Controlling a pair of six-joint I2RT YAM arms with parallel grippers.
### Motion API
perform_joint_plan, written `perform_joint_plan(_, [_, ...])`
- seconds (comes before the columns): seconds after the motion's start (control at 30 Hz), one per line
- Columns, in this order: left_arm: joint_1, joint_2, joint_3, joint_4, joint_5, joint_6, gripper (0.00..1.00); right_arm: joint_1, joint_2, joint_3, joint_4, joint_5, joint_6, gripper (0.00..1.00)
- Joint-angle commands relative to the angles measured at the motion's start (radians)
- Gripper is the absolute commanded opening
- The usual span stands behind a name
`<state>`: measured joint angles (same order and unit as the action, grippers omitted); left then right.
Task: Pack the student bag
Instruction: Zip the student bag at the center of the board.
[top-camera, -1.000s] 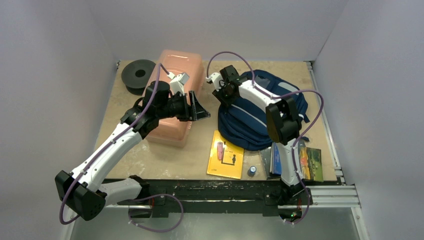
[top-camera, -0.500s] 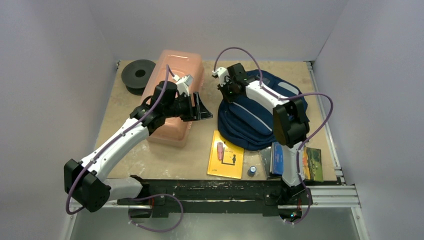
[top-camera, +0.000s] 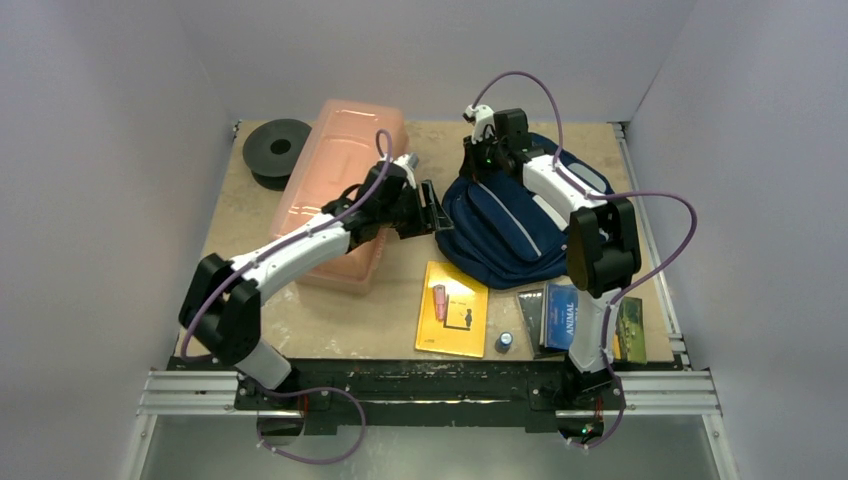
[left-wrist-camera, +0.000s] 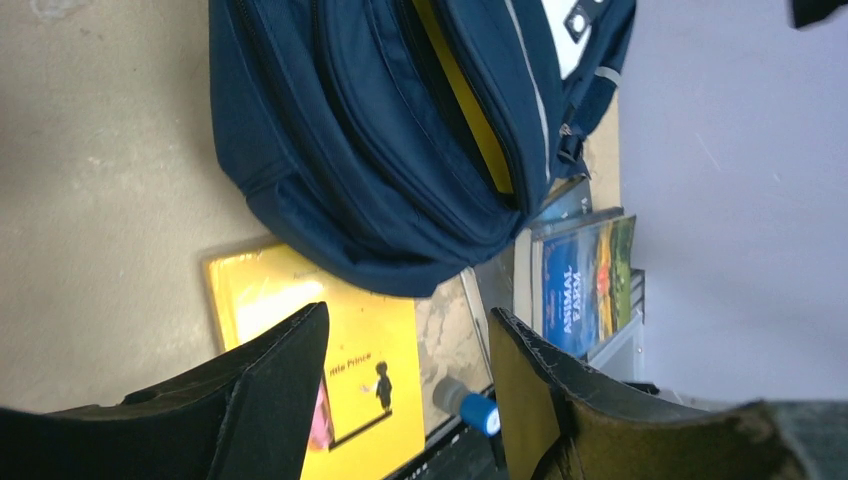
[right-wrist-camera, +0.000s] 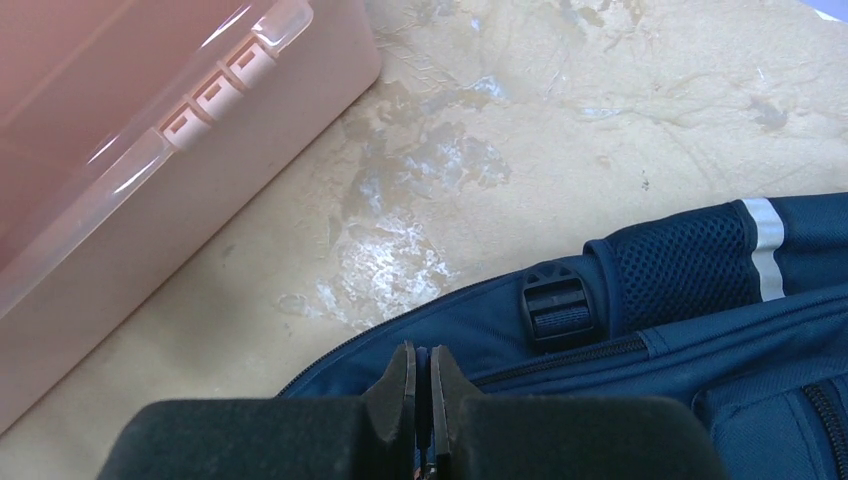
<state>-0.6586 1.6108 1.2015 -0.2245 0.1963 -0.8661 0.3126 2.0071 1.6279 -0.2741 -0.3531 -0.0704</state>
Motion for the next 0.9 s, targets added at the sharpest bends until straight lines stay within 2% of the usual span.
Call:
perform_joint_plan(0.0, [-0.01, 0.117, 0.123, 0.062, -0.058, -0.01, 0.48, 0.001, -0.058, 0.046, 0.09, -0.054, 0.027, 0.0])
perform_joint_plan(0.07, [-0.015, 0.162, 0.18, -0.002, -0.073, 0.015, 0.45, -0.001, -0.066, 0.048, 0.081, -0.044, 0.022, 0.0])
perform_joint_plan(0.17, [-0.029, 0.177, 0.186, -0.025, -0.134, 0.02, 0.45, -0.002, -0.091, 0.034, 0.089, -0.016, 0.027, 0.0])
perform_joint_plan(0.27, [-0.033, 0.19, 0.191, -0.078, -0.171, -0.019, 0.49, -0.004, -0.103, 0.022, 0.102, -0.02, 0.035, 0.0])
perform_joint_plan(0.33, [-0.044, 0.188, 0.182, -0.09, -0.191, -0.043, 0.56, -0.004, -0.102, 0.022, 0.104, -0.024, 0.037, 0.0])
perform_joint_plan(0.43, [-0.051, 0.211, 0.16, -0.051, -0.168, -0.086, 0.58, -0.004, -0.099, 0.024, 0.106, -0.036, 0.038, 0.0])
perform_joint_plan(0.53, [-0.05, 0.268, 0.215, -0.071, -0.137, -0.084, 0.58, -0.005, -0.099, 0.019, 0.101, -0.032, 0.025, 0.0])
perform_joint_plan(0.67, [-0.05, 0.294, 0.234, -0.045, -0.152, -0.063, 0.44, -0.004, -0.132, -0.036, 0.155, -0.048, 0.004, 0.0])
perform_joint_plan(0.77, [-0.05, 0.294, 0.251, -0.036, -0.182, -0.026, 0.22, -0.004, -0.144, -0.066, 0.192, -0.179, -0.05, 0.0])
perform_joint_plan(0.83, [-0.049, 0.287, 0.254, -0.019, -0.193, -0.003, 0.01, -0.002, -0.17, -0.139, 0.285, -0.322, -0.075, 0.0])
perform_joint_plan(0.87, [-0.049, 0.279, 0.25, -0.005, -0.193, 0.005, 0.0, 0.002, -0.187, -0.184, 0.337, -0.38, -0.081, 0.0])
